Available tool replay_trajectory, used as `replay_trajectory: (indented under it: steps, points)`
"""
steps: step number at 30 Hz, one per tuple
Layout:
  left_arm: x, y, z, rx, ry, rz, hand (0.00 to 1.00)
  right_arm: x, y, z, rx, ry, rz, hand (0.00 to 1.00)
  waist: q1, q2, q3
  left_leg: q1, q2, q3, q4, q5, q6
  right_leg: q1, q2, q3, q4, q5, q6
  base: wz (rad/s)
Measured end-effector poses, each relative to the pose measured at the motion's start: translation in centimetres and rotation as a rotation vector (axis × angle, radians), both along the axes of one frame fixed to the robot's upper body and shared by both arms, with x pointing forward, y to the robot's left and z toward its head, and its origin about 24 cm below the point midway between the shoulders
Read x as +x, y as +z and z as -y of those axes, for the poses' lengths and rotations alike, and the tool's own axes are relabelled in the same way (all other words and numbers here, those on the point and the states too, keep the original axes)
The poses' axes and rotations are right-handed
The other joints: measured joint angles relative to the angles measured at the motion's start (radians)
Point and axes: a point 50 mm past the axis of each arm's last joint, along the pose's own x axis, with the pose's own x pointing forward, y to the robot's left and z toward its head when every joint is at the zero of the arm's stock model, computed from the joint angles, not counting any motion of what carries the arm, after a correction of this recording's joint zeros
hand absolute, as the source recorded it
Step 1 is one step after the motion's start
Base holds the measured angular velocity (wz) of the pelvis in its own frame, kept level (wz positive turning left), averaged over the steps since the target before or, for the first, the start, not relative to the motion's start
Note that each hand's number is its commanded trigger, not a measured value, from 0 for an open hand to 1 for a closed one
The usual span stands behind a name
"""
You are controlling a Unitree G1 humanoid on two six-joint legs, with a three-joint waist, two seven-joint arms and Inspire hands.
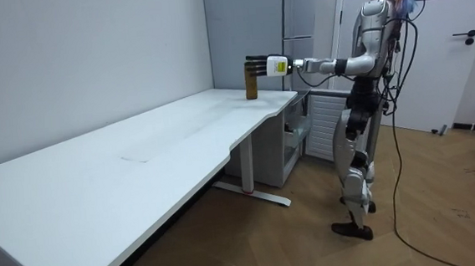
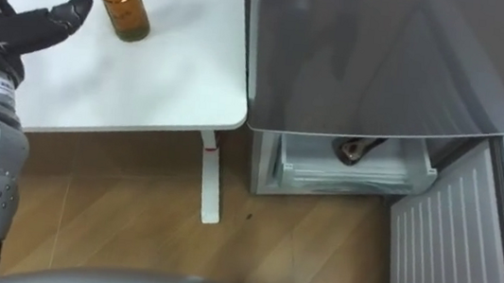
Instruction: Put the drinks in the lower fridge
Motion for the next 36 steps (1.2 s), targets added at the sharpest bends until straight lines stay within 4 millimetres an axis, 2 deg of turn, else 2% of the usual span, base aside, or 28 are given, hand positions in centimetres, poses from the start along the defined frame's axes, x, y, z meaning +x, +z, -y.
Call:
replay_trajectory:
  steps: [5,7,13,16,23,28,34,36]
  points:
    - [0.0,-0.4,0.1,-0.005,-0.009,-0.030,0.00,-0.8,0.0,0.1,-0.003,0.024,-0.057,0.00,-0.009,0.005,0.0014,0.006,0.003,0.004,-0.009,0.000,0.000,0.002,0.005,0.011,0.011,0.003,-0.001,-0.07]
    - [0.0,-1.2,0.0,-0.013,-0.004,-0.067,0.00,-1.4,0.0,0.1,-0.007,0.036,-0.090,0.00,-0.010,0.005,0.0017,0.018,0.007,0.008,-0.010,0.000,0.000,0.005,0.008,0.013,0.013,0.004,-0.002,-0.07]
    - [-0.1,-2.2,-0.2,-0.022,0.000,-0.117,0.00,-1.5,0.0,0.2,-0.014,0.063,-0.119,0.00,-0.020,0.011,0.0057,0.015,0.012,0.009,-0.007,0.000,-0.001,0.000,0.015,0.029,0.012,0.007,-0.008,-0.04]
    - [-0.1,-2.3,-0.1,-0.023,-0.010,-0.121,0.00,-1.7,0.0,0.2,-0.018,0.068,-0.125,0.00,-0.020,0.013,0.0048,0.017,0.012,0.012,-0.007,0.000,-0.002,0.000,0.015,0.035,0.011,0.007,-0.008,-0.05]
    - [0.0,-2.5,-0.1,-0.027,-0.016,-0.126,0.00,-1.3,0.0,0.2,-0.021,0.097,-0.123,0.00,-0.022,0.003,0.0047,0.027,0.012,0.026,-0.007,0.000,-0.002,-0.003,0.015,0.045,0.011,0.007,-0.008,-0.07]
    - [1.1,-2.6,0.1,-0.038,-0.024,-0.134,0.00,-0.8,0.0,0.3,-0.026,0.122,-0.118,0.00,-0.023,-0.005,0.0025,0.034,0.012,0.029,-0.007,0.000,-0.002,0.001,0.015,0.053,0.010,0.007,-0.008,-0.01]
    - [2.8,-2.6,0.3,-0.098,-0.033,-0.132,0.00,-1.2,0.0,0.2,-0.029,0.115,-0.142,0.00,-0.024,-0.003,0.0005,0.036,0.012,0.031,-0.010,0.000,-0.001,-0.003,0.016,0.052,0.009,0.007,-0.007,0.00]
    - [3.6,-2.5,0.4,-0.119,-0.038,-0.133,0.00,-2.0,0.0,0.2,-0.025,0.110,-0.168,0.00,-0.027,-0.002,-0.0003,0.038,0.012,0.033,-0.013,0.000,-0.001,-0.004,0.016,0.054,0.011,0.008,-0.007,-0.02]
